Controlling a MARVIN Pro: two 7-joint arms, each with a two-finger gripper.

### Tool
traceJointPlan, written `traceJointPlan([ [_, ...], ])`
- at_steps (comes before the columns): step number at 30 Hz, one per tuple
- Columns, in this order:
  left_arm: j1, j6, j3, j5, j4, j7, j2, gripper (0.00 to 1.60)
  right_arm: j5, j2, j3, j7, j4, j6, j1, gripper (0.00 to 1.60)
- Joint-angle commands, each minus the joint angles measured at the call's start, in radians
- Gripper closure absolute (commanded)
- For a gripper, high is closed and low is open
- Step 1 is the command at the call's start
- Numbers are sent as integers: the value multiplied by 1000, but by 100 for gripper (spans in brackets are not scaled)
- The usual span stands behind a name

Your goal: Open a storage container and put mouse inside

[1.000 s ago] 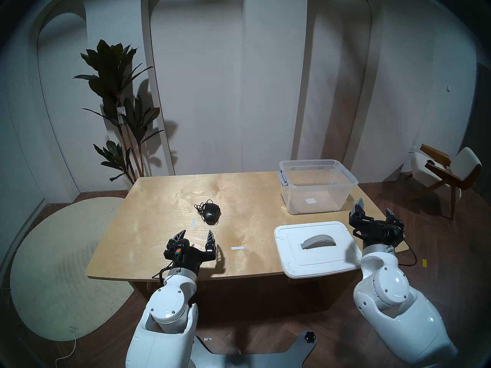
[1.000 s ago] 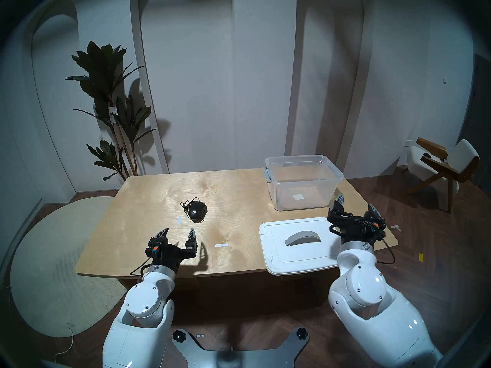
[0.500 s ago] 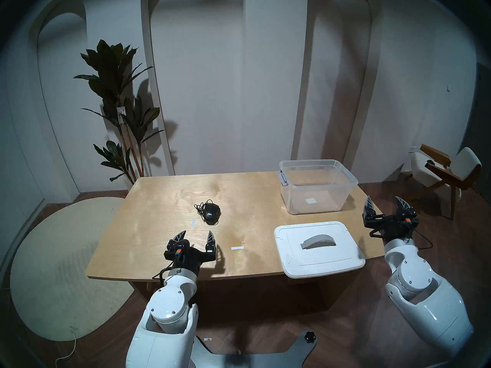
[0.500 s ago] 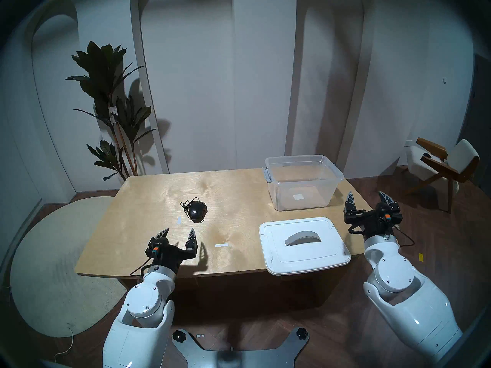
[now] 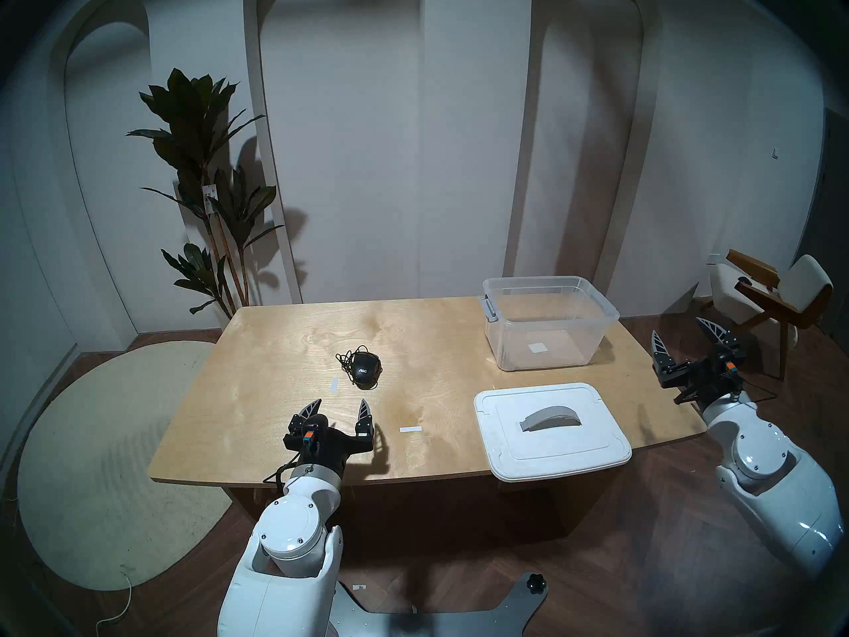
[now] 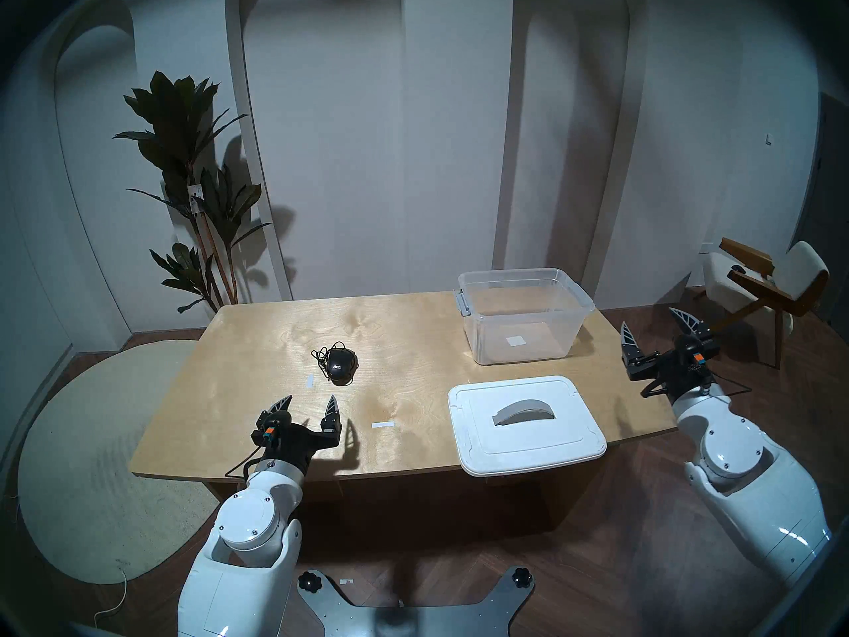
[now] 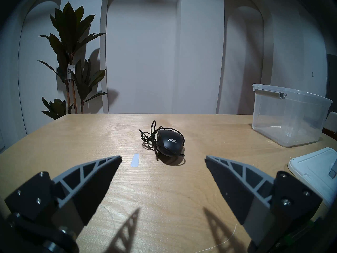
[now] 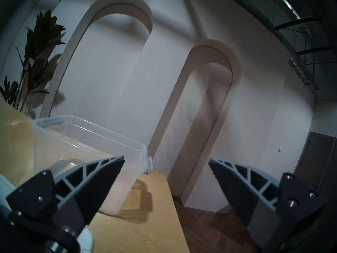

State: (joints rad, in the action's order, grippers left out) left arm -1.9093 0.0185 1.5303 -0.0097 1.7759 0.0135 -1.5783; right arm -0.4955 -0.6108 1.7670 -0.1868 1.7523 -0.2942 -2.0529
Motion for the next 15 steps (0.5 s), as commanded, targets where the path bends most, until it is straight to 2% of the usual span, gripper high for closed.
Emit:
traceJointPlan([
  [1, 48, -21, 5, -15, 11, -29, 17, 0, -60, 88, 54, 125, -51, -106, -33, 0],
  [8, 138, -69, 13, 6, -4, -67, 70, 0, -113, 112, 69, 250, -97, -172, -43, 0],
  [15, 210, -163, -9, 19, -40, -114, 87, 0, -177, 127, 85, 393, -139, -223, -46, 0],
])
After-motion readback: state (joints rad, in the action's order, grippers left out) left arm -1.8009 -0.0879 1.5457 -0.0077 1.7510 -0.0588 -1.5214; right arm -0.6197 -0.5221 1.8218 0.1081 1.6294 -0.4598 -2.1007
